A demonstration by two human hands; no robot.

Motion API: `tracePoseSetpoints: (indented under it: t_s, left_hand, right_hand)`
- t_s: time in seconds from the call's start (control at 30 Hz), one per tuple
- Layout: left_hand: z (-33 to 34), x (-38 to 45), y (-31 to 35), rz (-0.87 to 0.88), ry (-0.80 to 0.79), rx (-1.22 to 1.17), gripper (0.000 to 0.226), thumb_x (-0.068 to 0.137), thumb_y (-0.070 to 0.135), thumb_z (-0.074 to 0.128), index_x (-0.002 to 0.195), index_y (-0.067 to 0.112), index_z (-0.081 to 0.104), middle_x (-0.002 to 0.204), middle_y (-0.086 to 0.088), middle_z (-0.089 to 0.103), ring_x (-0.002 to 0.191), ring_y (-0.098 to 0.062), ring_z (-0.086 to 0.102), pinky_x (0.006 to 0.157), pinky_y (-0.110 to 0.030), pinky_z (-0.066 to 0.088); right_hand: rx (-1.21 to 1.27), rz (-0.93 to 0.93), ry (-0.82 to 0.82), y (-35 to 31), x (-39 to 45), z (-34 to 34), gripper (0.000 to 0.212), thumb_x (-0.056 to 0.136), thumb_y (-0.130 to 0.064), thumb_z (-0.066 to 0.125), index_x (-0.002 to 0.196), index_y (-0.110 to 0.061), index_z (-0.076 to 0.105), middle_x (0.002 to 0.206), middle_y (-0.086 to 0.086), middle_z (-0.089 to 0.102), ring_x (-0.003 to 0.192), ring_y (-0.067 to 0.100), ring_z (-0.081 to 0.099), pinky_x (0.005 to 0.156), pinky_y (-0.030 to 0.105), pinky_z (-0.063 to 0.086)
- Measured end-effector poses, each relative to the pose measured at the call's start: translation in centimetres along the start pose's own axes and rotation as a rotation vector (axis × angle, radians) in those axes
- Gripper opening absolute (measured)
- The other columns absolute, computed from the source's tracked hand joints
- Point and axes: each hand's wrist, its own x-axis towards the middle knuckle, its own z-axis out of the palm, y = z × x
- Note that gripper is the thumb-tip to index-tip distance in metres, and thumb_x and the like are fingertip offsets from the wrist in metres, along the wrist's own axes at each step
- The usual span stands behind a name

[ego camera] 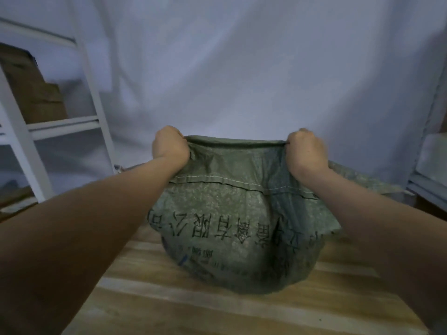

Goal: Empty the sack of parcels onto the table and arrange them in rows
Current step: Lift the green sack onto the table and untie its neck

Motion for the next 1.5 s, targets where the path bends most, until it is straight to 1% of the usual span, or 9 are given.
tracePoseSetpoints:
  t_s: [0.13,0.23,0.33,0.53,0.73,0.87,0.97,1.2,1.5]
  left_hand:
    - [0.6,2.2,1.3,0.026,-0.003,0.06,0.016,0.094,0.009,0.056,0.093,0.004,0.071,0.1,-0.018,0.071,0.089,-0.035,0.065,0.07,-0.03,0.041]
    - [1.7,2.8,2.1,0.046,-0.035,0.08,0.017,0.095,0.006,0.054,0.082,0.007,0.065,0.095,-0.018,0.068,0.077,-0.03,0.056,0.069,-0.029,0.039]
    - [2.7,3.6,3.7,0.042,-0.072,0.067,0.028,0.093,0.002,0.054,0.066,0.009,0.05,0.093,-0.017,0.063,0.092,-0.035,0.063,0.07,-0.029,0.04]
    - [4.9,5.7,6.9,0.152,-0.182,0.081,0.017,0.092,-0.003,0.049,0.076,0.001,0.053,0.111,-0.019,0.064,0.094,-0.033,0.061,0.072,-0.032,0.043]
    - [2.8,9.7,8.2,0.475,-0.239,0.255,0.043,0.087,0.04,0.068,0.127,0.023,0.063,0.125,-0.001,0.065,0.114,-0.028,0.061,0.089,-0.036,0.046]
    - [2.0,10.0,6.9,0.737,-0.396,0.235,0.066,0.078,0.068,0.065,0.132,0.031,0.059,0.132,0.008,0.062,0.125,-0.021,0.053,0.111,-0.042,0.033]
    - [3.8,9.8,5.3,0.869,-0.373,0.312,0.074,0.074,0.075,0.061,0.135,0.033,0.057,0.137,0.005,0.06,0.132,-0.022,0.047,0.121,-0.045,0.013]
    - [8.0,9.0,6.9,1.04,-0.147,0.359,0.056,0.089,0.059,0.057,0.137,0.03,0.055,0.127,-0.001,0.062,0.122,-0.025,0.047,0.109,-0.038,0.028]
    - [11.4,12.0,7.0,0.89,-0.03,0.38,0.025,0.099,0.03,0.052,0.102,0.021,0.075,0.097,-0.007,0.068,0.104,-0.025,0.052,0.087,-0.035,0.031]
  right_hand:
    - [0.322,0.045,-0.158,-0.9,0.6,0.4,0.028,0.097,-0.022,0.06,0.115,-0.002,0.067,0.118,0.014,0.067,0.107,0.035,0.06,0.083,0.033,0.045]
    - [0.688,-0.019,-0.432,-1.9,-1.9,-0.7,0.079,0.076,-0.069,0.067,0.134,-0.017,0.055,0.123,-0.002,0.06,0.116,0.02,0.057,0.095,0.033,0.044]
    - [0.431,-0.197,-0.557,-2.5,-4.0,-1.2,0.108,0.051,-0.095,0.055,0.141,-0.036,0.046,0.147,-0.004,0.047,0.136,0.023,0.042,0.116,0.054,0.027]
    - [-0.012,-0.357,-0.281,-5.2,-3.6,0.2,0.028,0.087,-0.055,0.063,0.083,-0.028,0.069,0.099,-0.007,0.062,0.109,0.021,0.046,0.098,0.039,0.029]
    - [-0.15,-0.22,-0.012,-4.9,1.8,1.6,0.021,0.098,-0.024,0.053,0.078,-0.018,0.055,0.095,0.001,0.058,0.092,0.024,0.046,0.083,0.036,0.026]
    - [-0.261,-0.157,0.036,-4.1,5.0,3.5,0.018,0.095,-0.009,0.053,0.08,-0.016,0.06,0.094,0.004,0.057,0.086,0.025,0.048,0.078,0.035,0.024]
    - [-0.26,-0.138,0.071,-3.9,6.7,4.2,0.018,0.095,-0.01,0.051,0.084,-0.013,0.064,0.095,0.005,0.056,0.085,0.026,0.051,0.079,0.036,0.025]
    - [-0.189,-0.192,0.148,-6.2,8.5,5.4,0.022,0.099,-0.021,0.048,0.098,-0.013,0.068,0.103,0.005,0.056,0.089,0.028,0.056,0.083,0.037,0.027]
    - [-0.193,0.045,-0.251,-1.8,8.8,4.9,0.046,0.09,-0.051,0.063,0.116,-0.014,0.062,0.117,0.008,0.052,0.103,0.03,0.053,0.094,0.042,0.038]
